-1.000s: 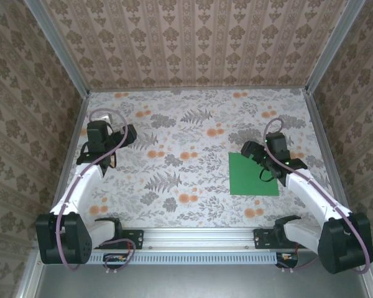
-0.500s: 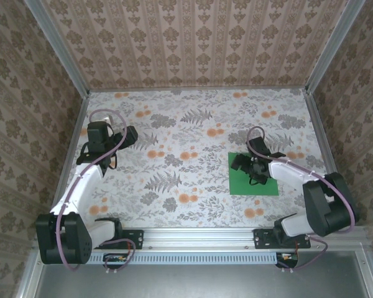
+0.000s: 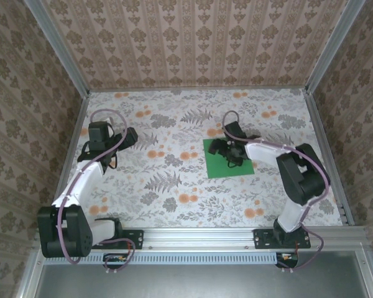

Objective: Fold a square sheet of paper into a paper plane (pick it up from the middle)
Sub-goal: Move the square sheet of paper to the center of the table.

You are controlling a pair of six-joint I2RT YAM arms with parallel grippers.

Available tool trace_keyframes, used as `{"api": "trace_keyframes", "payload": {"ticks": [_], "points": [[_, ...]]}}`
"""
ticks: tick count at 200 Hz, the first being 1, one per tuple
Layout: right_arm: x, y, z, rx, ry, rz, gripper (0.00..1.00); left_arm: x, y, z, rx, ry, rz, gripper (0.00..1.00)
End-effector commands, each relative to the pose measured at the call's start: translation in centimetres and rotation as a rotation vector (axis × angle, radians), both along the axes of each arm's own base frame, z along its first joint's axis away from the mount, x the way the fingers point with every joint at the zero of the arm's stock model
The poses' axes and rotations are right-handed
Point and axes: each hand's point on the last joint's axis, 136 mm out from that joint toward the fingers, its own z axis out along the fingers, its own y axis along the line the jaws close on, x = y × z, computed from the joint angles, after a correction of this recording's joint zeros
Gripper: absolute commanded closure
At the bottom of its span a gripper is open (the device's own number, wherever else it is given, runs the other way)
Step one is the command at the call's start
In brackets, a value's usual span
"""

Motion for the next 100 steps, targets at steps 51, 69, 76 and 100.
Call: {"api": "trace_keyframes", "payload": {"ticks": [51,69,76,100], "points": [[3.5,2.7,1.2,-0.122,0.029,0.136,0.07,0.5,-1.5,-1.9,-0.055,0.099,-0.08,0.0],[3.7,2.3,3.6,-0.199,-0.026,0.225,0.05,0.7,-2.5,-2.0,-0.076,0.126,-0.119,0.0],[3.4,2.1,3.9,-0.233,-0.026,0.269,0.03,0.9,-3.1,-1.8,-0.082,0.128,-0.138,0.0],[2.9,1.7,3.7,-0.361,-0.022,0.463,0.0,1.2,-5.3,-1.9,-0.087,0.146,-0.19,0.0]]}}
